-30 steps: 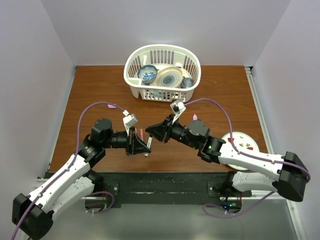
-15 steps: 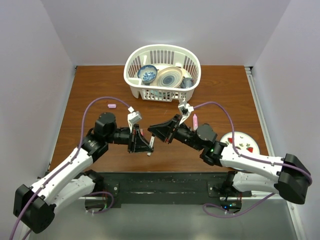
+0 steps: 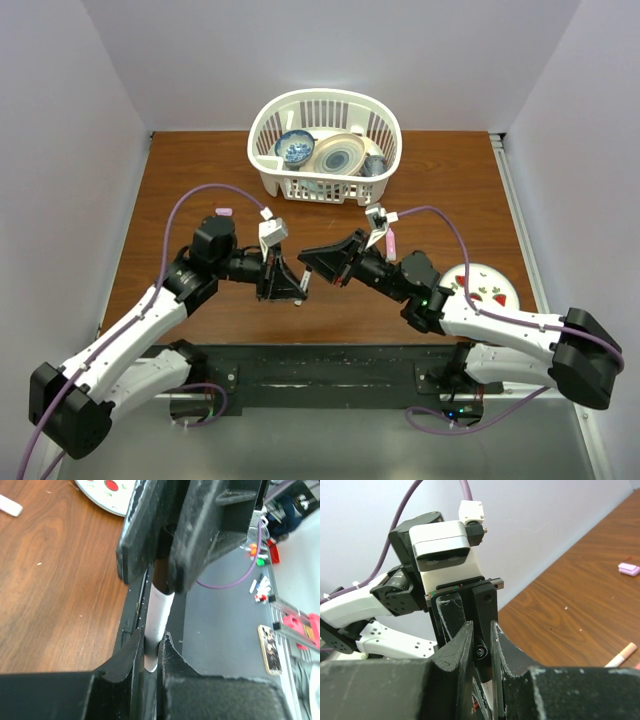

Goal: Insert the pens into the pen caps

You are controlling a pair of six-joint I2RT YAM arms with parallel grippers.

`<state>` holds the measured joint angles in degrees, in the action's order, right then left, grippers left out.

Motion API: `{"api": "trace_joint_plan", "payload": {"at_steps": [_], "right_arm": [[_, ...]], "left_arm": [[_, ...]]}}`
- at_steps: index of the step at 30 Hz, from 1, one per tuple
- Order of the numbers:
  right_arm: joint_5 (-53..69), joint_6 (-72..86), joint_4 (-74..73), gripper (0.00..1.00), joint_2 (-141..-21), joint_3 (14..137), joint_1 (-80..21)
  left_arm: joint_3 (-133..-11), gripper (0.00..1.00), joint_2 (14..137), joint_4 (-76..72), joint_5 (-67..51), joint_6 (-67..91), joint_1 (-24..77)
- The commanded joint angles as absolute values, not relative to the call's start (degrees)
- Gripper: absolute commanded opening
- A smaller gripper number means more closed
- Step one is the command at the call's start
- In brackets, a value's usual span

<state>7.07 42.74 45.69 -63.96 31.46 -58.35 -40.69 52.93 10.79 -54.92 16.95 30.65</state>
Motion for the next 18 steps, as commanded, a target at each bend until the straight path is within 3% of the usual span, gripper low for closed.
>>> {"api": "trace_joint_plan", "payload": {"at_steps": [1,10,16,18], "right_arm": [[37.4,49.0,27.2,0.0,-67.8,25.5,-65.3],[36.6,49.6,23.5,0.0,-65.8,26.2,-65.4],[17.6,41.3,-1.9,0.0,-55.1,46.5,-62.2],[7.2,38.2,-7.1,0.07,-53.3,52.8,-62.1]], "left_arm": [[-53.9,0.0,56.5,-13.8,-38.1,15.0,26.5],[-55.4,0.0,54.9,-11.7,-36.4,14.2,25.8],[-52.3,0.0,52.4,-4.9,-39.6,10.6,25.8],[-51.5,0.0,51.2,-2.3,-42.2,10.3,25.9]]}}
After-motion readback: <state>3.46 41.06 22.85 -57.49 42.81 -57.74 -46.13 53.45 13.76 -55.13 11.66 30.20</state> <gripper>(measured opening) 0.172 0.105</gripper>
